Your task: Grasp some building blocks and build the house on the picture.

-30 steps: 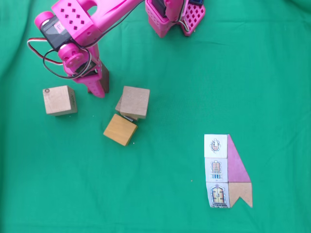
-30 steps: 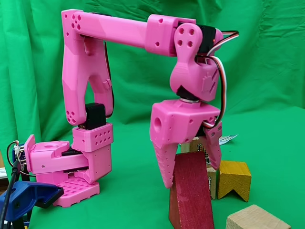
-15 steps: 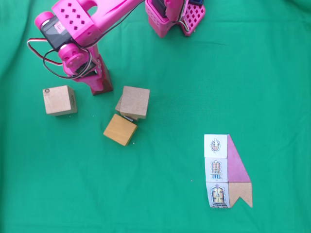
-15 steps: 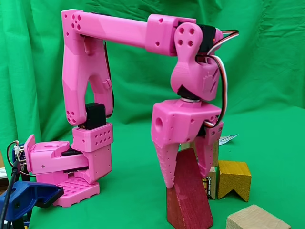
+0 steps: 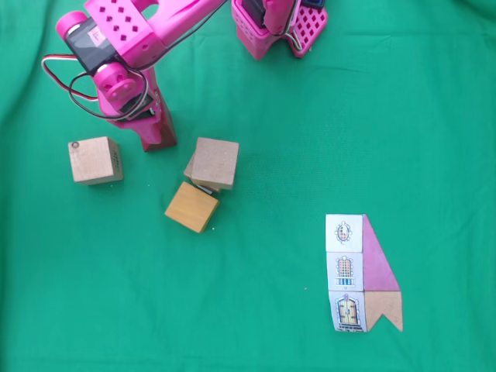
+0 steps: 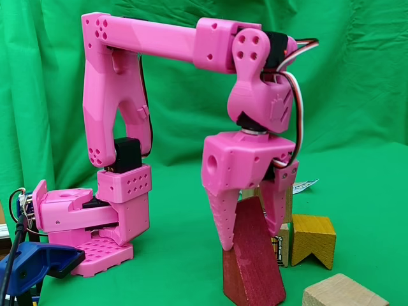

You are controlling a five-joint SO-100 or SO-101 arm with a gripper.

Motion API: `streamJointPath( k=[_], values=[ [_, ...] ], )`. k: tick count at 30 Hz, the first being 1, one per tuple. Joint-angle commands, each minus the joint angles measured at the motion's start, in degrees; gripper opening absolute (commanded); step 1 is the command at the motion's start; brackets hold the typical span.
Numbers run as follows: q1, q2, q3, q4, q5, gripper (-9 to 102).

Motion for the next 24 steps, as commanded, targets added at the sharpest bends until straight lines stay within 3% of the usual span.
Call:
streamJointPath(
  k=[1,10,24],
  values=[
    [-0.53,4.13,-1.23,0.44,-0.44,14],
    [-0.7,8.79,-1.23,0.35,-0.53,14],
    [-8.61,10.99,-6.42,-0.35,-0.53,14]
  ],
)
